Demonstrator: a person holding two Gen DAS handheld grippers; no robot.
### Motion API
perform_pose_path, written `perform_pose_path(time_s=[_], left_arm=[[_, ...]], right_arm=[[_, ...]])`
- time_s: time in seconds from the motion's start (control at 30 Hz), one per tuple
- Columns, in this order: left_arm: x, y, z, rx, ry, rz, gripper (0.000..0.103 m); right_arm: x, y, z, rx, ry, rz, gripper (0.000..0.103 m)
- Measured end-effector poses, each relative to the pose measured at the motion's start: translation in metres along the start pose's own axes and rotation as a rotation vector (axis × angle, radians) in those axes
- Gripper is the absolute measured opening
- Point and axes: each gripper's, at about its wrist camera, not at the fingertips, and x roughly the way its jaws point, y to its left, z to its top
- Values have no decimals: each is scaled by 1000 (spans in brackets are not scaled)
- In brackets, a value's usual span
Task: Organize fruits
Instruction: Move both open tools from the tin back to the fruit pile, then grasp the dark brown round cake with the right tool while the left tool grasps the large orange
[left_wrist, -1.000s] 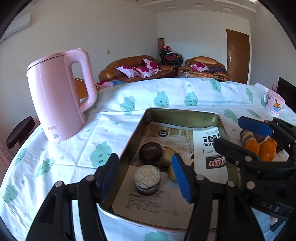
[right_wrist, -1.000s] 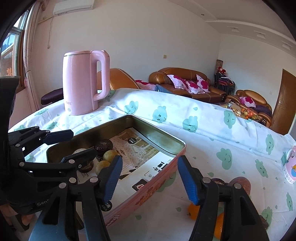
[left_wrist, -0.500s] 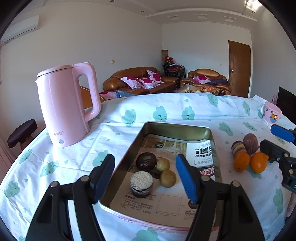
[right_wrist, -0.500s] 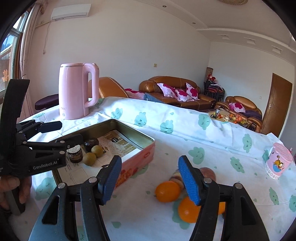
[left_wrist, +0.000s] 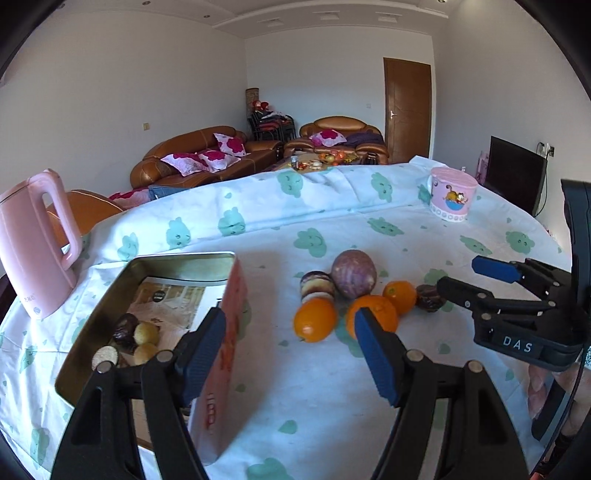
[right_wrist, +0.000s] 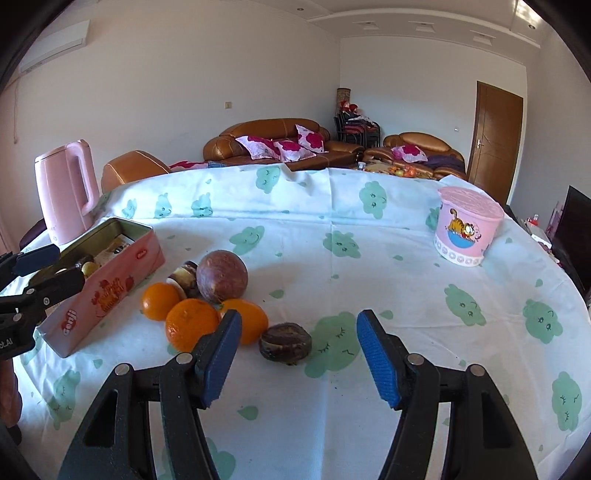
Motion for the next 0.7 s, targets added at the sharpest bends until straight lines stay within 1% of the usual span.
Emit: perform_pose_path(time_s=[0.07, 0.2, 0.3, 0.4, 0.5, 0.57, 0.63, 0.7], left_arm=[[12, -13, 0, 15, 30, -27, 74], [34, -29, -1, 31, 96, -69, 74], [40, -35, -1, 45, 109, -84, 72], [43, -38, -2, 55, 114, -97, 72], [47, -42, -2, 68, 131, -105, 72], [48, -43, -1, 72, 131, -111, 72], [50, -46, -1, 92, 131, -116, 72], [51, -49, 0, 109, 129, -115, 72]], right_arm=[[2, -4, 0, 17, 11, 14, 66], [14, -8, -1, 31, 72, 52, 66], [21, -11, -3, 46, 108, 79, 66], [28, -13, -4, 62, 149, 94, 64], [33, -14, -5, 69, 174, 101, 58], [36, -13, -5, 71, 190, 106, 53], [41, -15, -6, 81, 215, 116, 51], [42, -18, -7, 93, 219, 121, 46]])
